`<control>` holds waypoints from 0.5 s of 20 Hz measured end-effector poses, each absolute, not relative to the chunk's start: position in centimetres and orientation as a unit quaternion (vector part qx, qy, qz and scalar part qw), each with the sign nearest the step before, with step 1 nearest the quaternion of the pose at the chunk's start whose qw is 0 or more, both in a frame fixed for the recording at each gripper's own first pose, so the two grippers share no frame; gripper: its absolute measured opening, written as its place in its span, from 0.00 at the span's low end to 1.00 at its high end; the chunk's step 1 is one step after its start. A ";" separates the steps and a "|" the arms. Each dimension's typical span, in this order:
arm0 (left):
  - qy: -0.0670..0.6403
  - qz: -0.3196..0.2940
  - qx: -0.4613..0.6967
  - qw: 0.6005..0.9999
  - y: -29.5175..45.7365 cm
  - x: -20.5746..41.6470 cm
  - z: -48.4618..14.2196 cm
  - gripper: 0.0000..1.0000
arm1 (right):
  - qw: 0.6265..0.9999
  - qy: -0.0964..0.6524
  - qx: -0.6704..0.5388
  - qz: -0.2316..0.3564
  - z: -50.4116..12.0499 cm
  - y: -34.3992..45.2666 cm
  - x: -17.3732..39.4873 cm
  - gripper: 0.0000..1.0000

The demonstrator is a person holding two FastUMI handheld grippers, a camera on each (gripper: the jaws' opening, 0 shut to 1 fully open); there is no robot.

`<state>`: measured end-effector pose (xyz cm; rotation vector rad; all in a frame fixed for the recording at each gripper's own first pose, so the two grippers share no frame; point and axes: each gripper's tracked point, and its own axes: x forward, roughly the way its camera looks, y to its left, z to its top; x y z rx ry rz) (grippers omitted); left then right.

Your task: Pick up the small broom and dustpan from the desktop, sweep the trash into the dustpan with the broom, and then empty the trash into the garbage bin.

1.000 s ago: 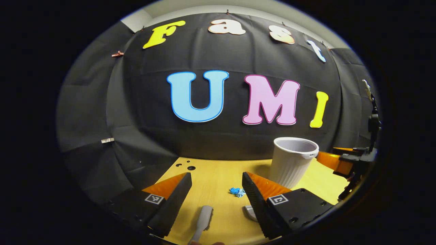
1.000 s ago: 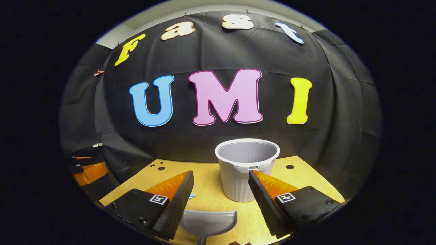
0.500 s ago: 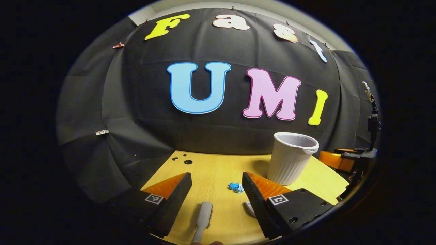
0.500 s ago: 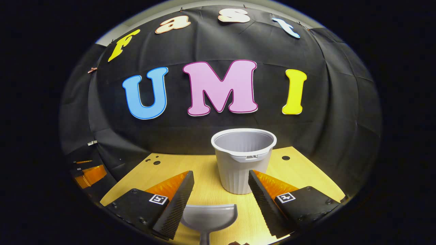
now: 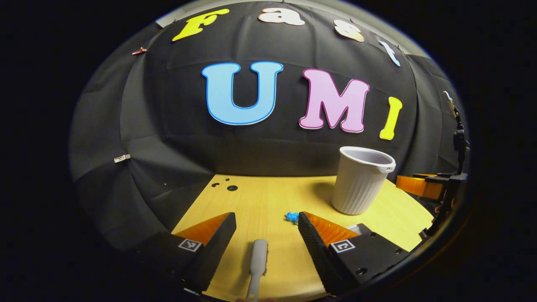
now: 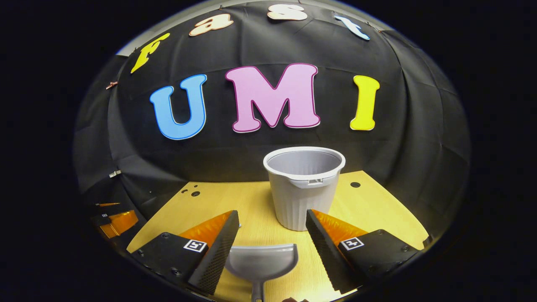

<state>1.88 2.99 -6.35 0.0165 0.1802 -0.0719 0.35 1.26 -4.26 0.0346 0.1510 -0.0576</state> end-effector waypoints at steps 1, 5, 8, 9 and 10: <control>0.105 -0.035 0.008 0.994 3.2 1.9 -7.2 0.96 | 0.996 0.079 0.017 -0.028 -4.5 1.3 0.4 0.99; 0.179 -0.036 -0.004 0.983 3.8 2.3 -11.1 0.96 | 0.996 0.080 0.000 -0.033 -4.8 0.6 0.5 0.99; 0.246 -0.042 -0.036 0.968 3.9 2.1 -15.1 0.96 | 0.996 0.083 0.000 -0.037 -5.3 0.4 0.8 0.99; 0.265 -0.042 -0.040 0.962 4.1 2.2 -16.6 0.96 | 0.995 0.087 0.000 -0.040 -5.5 0.2 0.8 0.99; 0.285 -0.041 -0.038 0.957 4.3 2.0 -17.9 0.96 | 0.995 0.090 0.001 -0.042 -5.6 0.1 0.6 0.99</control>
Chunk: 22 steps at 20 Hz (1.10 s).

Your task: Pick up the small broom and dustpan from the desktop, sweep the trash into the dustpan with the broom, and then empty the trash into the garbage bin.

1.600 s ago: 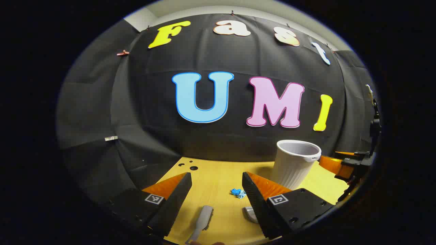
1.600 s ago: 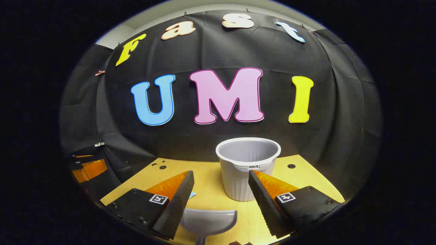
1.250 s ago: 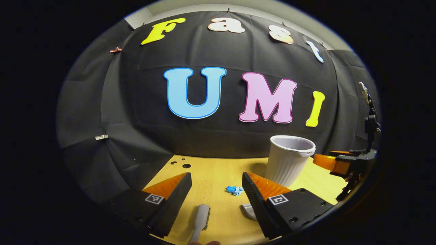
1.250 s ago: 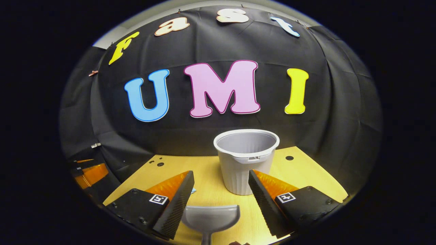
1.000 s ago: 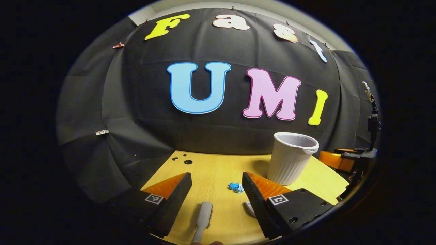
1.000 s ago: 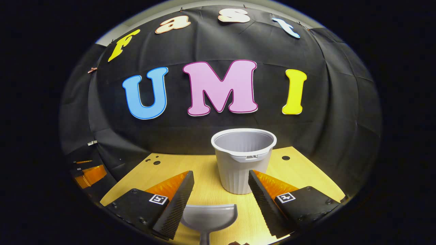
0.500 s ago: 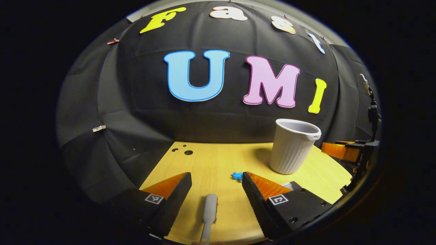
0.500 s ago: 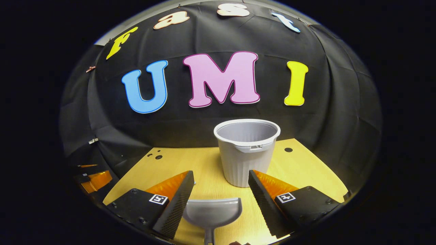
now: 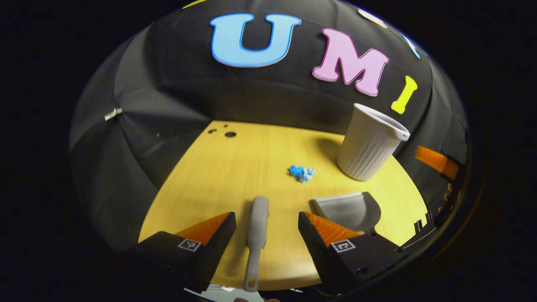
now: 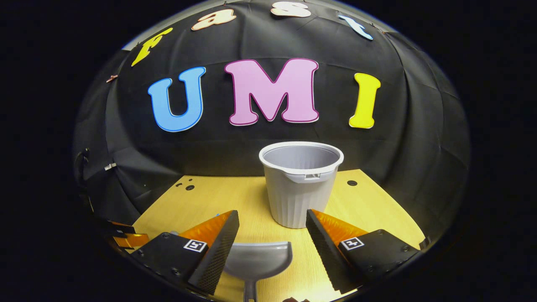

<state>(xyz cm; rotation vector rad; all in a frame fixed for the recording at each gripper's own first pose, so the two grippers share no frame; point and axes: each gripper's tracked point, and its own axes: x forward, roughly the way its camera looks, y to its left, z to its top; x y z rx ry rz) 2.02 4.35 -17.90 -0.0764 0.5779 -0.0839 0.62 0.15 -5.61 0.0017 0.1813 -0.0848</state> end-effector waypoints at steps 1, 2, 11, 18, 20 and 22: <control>0.303 -0.040 -0.035 0.952 4.5 1.8 -19.1 0.96 | 0.995 0.093 0.004 -0.044 -5.8 0.1 0.4 0.99; 0.322 -0.040 -0.034 0.945 4.7 1.6 -20.3 0.96 | 0.994 0.097 0.005 -0.045 -6.1 0.1 0.2 0.99; 0.461 -0.034 0.005 0.887 6.0 0.3 -28.6 0.96 | 0.987 0.143 0.006 -0.073 -9.1 -0.5 -2.6 0.99; 0.519 -0.036 0.025 0.854 5.8 0.9 -31.3 0.96 | 0.980 0.174 0.026 -0.092 -11.1 -0.4 -4.3 0.99; 0.528 -0.028 0.036 0.848 6.4 1.1 -31.7 0.96 | 0.978 0.182 0.034 -0.096 -11.6 -0.1 -4.4 0.99; 0.531 -0.038 0.045 0.846 6.2 1.5 -31.8 0.93 | 0.975 0.192 0.044 -0.100 -12.2 0.3 -4.5 0.99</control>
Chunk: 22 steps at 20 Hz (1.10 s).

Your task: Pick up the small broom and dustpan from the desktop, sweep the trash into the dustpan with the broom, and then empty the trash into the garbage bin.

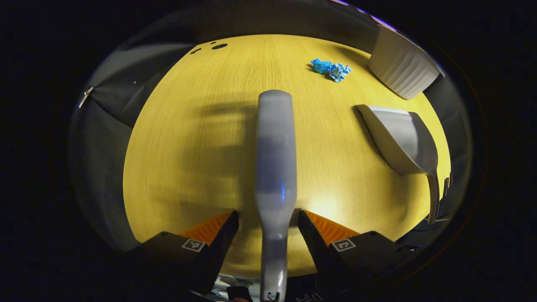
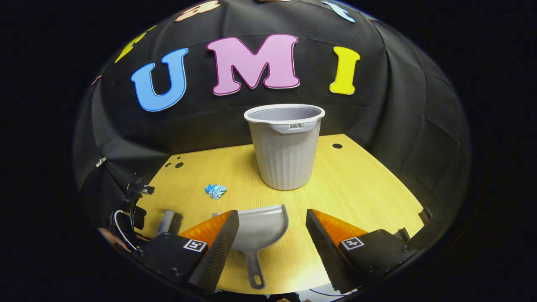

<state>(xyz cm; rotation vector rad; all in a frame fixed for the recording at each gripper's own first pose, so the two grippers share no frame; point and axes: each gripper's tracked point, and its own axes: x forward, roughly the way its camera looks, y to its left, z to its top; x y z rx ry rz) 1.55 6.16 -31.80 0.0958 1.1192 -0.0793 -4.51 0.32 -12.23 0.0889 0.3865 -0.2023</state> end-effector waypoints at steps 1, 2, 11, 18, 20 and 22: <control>0.534 -0.041 0.050 0.843 6.2 1.4 -31.7 0.92 | 0.974 0.196 0.051 -0.105 -12.6 0.4 -4.5 0.99; 0.539 -0.041 0.051 0.840 6.1 1.5 -31.9 0.90 | 0.972 0.201 0.059 -0.109 -13.0 0.6 -4.5 0.99; 0.554 -0.030 0.041 0.831 5.5 1.7 -31.9 0.28 | 0.941 0.317 0.095 -0.062 -19.5 2.5 -3.9 0.99; 0.500 -0.015 -0.003 0.866 6.3 2.1 -30.5 0.23 | 0.908 0.412 0.074 -0.009 -24.1 3.2 -4.3 1.00; 0.486 -0.008 0.009 0.874 7.4 2.2 -29.5 0.23 | 0.896 0.438 0.075 -0.019 -25.4 2.8 -4.6 1.00; 0.472 0.002 0.012 0.881 8.3 2.3 -28.2 0.23 | 0.884 0.460 0.081 -0.029 -26.6 2.5 -4.9 1.00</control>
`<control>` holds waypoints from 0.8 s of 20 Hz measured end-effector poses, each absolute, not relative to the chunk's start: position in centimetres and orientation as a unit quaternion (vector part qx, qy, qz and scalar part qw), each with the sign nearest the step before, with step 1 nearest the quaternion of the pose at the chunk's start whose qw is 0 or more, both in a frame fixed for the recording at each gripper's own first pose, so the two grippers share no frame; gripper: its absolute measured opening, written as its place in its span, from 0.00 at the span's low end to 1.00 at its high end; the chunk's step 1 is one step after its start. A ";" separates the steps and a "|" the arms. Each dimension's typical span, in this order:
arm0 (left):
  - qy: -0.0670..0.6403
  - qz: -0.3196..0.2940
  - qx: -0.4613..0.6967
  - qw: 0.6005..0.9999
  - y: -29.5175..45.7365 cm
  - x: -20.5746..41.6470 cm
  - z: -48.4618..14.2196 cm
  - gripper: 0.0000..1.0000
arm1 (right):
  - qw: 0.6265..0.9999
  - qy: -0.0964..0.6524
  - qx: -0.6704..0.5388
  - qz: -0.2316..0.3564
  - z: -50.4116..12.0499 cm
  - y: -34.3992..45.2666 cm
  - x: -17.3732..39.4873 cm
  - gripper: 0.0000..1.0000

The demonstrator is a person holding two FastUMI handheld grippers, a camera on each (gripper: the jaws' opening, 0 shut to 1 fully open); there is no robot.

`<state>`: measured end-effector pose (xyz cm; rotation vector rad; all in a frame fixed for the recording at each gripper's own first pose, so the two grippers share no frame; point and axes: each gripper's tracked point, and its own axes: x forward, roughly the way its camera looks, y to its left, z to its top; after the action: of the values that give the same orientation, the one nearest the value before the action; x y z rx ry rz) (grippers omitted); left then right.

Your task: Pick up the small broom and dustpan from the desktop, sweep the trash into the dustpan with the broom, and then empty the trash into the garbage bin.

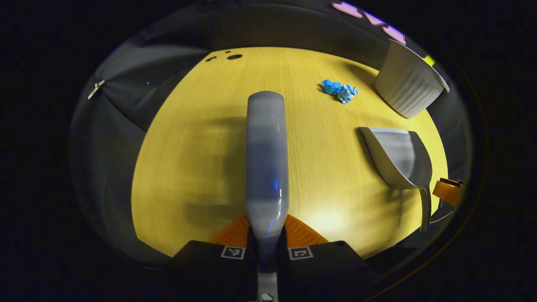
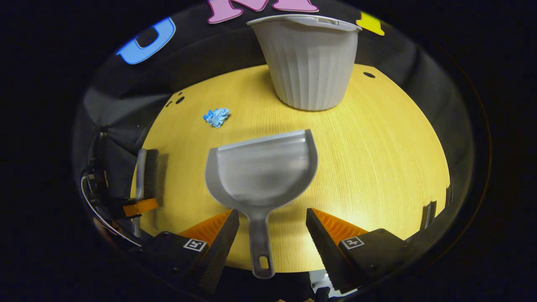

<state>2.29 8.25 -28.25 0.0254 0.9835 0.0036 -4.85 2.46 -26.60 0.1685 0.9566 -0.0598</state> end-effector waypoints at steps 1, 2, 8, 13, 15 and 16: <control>0.466 0.005 0.013 0.885 8.5 2.3 -27.6 0.23 | 0.879 0.468 0.086 -0.029 -27.1 2.5 -4.9 1.00; 0.460 0.007 0.019 0.888 8.8 2.3 -27.0 0.23 | 0.875 0.476 0.090 -0.028 -27.5 2.7 -5.0 1.00; 0.450 0.000 0.015 0.893 8.3 1.8 -25.4 0.23 | 0.860 0.506 0.063 -0.013 -30.4 4.0 -4.7 1.00; 0.446 0.002 0.023 0.895 8.2 2.4 -24.6 0.23 | 0.852 0.523 0.031 -0.012 -32.1 4.1 -4.3 0.98; 0.443 0.004 0.025 0.896 8.1 3.0 -24.1 0.23 | 0.846 0.532 0.023 -0.006 -33.0 4.5 -4.2 0.91; 0.442 0.005 0.022 0.897 8.1 3.4 -23.8 0.23 | 0.842 0.539 0.021 -0.003 -33.5 4.7 -4.4 0.84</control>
<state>3.41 8.06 -23.82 0.0459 0.9147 0.0101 -4.39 4.73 -33.52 0.0445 1.1388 -0.0066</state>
